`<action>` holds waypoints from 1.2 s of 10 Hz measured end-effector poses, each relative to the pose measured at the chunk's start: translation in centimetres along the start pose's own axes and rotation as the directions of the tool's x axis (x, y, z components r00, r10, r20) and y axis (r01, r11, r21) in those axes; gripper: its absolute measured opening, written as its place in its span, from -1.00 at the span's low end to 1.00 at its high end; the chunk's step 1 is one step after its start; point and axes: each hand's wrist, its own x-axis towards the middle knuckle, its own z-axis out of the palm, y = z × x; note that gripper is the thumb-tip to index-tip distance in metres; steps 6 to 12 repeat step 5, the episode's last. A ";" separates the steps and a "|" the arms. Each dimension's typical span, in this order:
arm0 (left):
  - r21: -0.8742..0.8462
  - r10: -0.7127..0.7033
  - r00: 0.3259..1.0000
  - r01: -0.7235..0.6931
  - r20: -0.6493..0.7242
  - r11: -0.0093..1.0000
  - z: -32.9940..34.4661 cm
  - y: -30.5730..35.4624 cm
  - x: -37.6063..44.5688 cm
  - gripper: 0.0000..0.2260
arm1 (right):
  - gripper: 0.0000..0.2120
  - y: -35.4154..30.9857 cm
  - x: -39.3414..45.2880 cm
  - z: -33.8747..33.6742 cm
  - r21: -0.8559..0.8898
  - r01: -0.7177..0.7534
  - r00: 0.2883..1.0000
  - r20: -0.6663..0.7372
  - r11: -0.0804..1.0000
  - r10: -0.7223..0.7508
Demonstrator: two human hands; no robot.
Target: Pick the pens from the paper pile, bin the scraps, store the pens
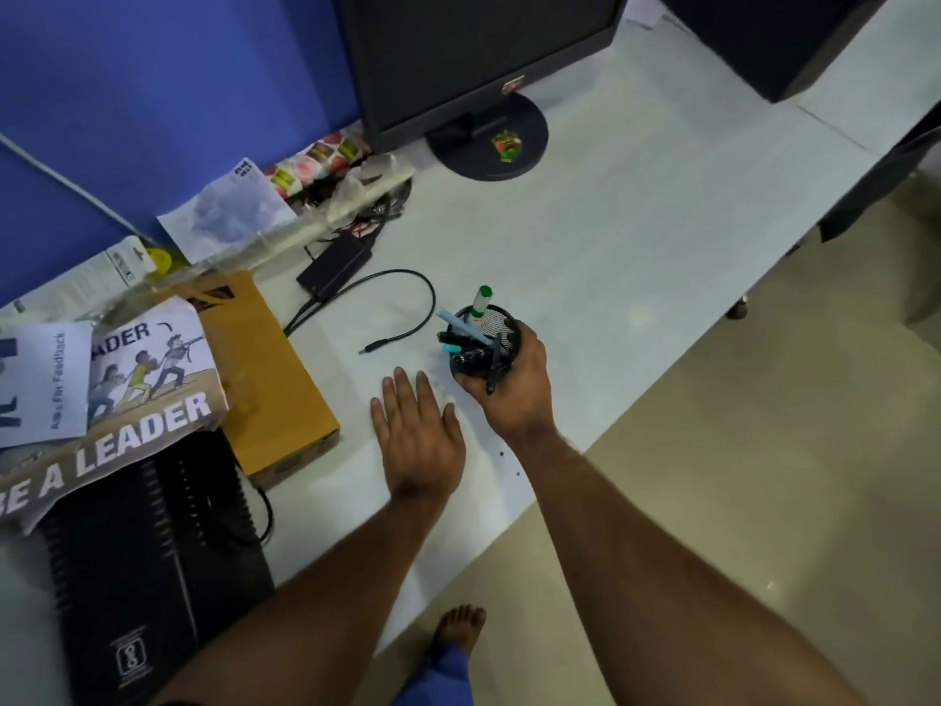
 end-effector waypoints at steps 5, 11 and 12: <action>0.008 0.009 1.000 -0.008 -0.017 1.000 0.0 -0.2 0.1 -0.49 | -0.17 -1.3 -2.8 -0.1 -0.134 -0.332 0.940 -0.125 0.934 0.317; 0.008 0.009 1.000 -0.008 -0.017 1.000 0.0 -0.2 0.1 -0.49 | -0.17 -1.3 -2.8 -0.1 -0.134 -0.332 0.940 -0.125 0.934 0.317; 0.008 0.009 1.000 -0.008 -0.017 1.000 0.0 -0.2 0.1 -0.49 | -0.17 -1.3 -2.8 -0.1 -0.134 -0.332 0.940 -0.125 0.934 0.317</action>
